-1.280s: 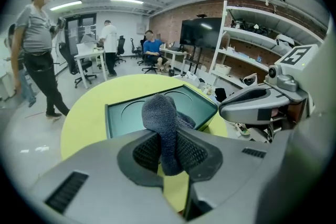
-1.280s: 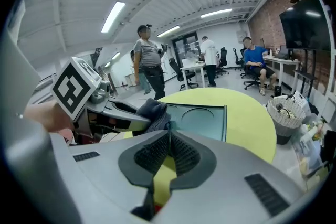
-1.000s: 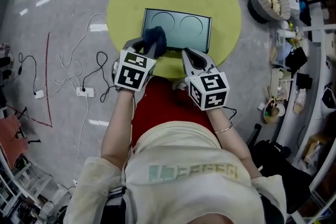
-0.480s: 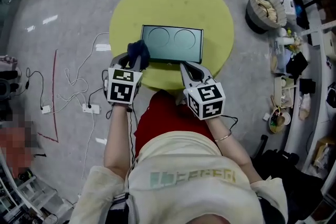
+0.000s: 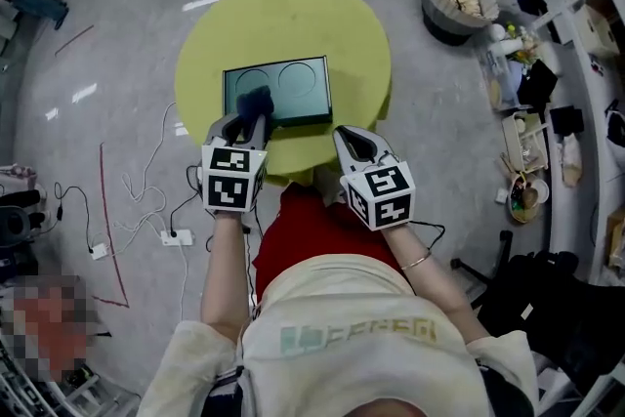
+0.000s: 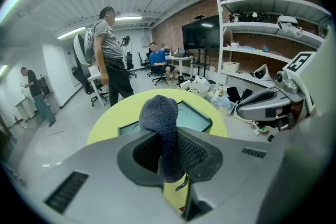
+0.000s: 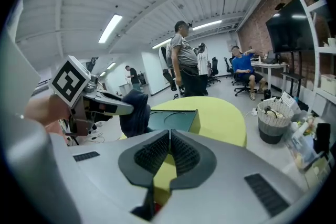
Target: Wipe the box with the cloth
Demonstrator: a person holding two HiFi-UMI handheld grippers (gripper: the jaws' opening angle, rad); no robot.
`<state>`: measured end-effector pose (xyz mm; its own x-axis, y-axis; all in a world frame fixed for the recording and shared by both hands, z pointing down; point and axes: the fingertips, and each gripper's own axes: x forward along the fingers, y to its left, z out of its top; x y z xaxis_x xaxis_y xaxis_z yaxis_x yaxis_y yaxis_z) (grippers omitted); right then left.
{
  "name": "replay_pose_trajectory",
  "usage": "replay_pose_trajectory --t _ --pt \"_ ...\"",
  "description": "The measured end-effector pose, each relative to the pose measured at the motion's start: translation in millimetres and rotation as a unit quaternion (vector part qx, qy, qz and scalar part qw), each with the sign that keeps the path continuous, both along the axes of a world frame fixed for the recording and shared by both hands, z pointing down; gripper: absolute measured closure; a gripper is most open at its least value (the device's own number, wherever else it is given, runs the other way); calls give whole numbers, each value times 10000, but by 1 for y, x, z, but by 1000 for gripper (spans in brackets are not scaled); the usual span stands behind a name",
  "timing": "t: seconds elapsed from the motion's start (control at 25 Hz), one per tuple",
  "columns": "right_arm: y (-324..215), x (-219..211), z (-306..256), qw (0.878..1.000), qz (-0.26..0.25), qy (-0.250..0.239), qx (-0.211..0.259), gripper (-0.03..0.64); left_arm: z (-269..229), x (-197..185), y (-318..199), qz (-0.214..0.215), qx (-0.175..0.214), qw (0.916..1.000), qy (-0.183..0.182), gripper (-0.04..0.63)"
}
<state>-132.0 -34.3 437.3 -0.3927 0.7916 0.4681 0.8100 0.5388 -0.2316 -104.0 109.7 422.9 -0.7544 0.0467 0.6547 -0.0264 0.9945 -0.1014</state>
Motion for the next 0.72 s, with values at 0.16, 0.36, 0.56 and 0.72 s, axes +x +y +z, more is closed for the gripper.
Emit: replay_pose_trajectory --t 0.16,0.36,0.56,0.72 --pt "-33 -1 4 9993 337 125 -106 578 6 -18 -64 597 266 9979 29 529" --pt "-50 4 13 9972 717 188 -54 578 29 -27 -126 1415 705 9872 194 529" --pt "-67 6 24 9922 1200 328 60 578 69 -26 -155 1866 1011 9757 545 529" --pt "-64 10 34 9883 1429 507 183 578 96 -22 -146 1869 1313 9704 787 529"
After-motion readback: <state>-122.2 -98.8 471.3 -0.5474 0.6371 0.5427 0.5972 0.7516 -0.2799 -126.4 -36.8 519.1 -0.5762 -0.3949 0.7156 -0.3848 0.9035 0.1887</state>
